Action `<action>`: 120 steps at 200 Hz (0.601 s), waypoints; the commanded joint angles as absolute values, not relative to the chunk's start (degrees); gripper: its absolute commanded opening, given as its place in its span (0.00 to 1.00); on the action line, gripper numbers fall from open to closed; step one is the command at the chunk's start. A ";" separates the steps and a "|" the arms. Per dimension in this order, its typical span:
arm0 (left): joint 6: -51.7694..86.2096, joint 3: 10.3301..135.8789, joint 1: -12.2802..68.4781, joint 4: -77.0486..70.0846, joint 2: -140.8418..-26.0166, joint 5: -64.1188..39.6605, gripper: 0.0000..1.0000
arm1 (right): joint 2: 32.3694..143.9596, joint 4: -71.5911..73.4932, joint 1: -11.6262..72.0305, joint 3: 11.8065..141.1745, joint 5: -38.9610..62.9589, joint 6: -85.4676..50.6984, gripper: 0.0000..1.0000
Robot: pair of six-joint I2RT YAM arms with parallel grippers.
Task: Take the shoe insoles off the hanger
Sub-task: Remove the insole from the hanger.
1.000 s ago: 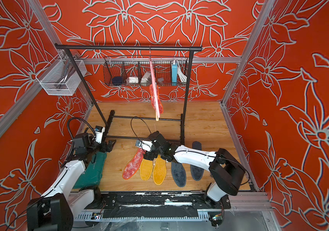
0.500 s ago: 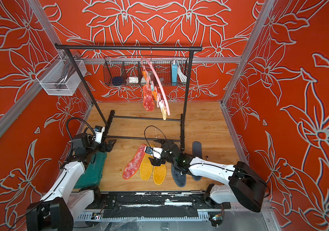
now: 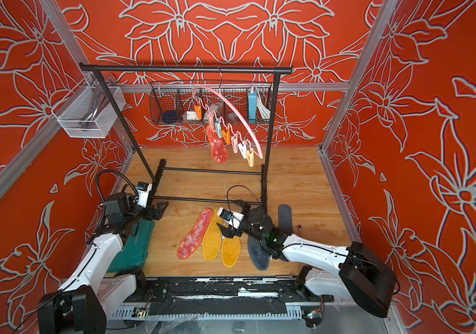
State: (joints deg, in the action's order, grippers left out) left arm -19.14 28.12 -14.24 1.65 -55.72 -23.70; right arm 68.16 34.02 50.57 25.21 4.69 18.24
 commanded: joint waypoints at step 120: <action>-20.48 27.86 -14.34 3.02 -54.85 -26.09 0.98 | 71.90 43.50 27.84 30.33 6.05 -9.85 0.83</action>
State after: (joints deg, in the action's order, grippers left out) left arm -19.68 28.12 -14.24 2.50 -55.64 -24.73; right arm 70.32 42.00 31.22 27.99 2.98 -3.53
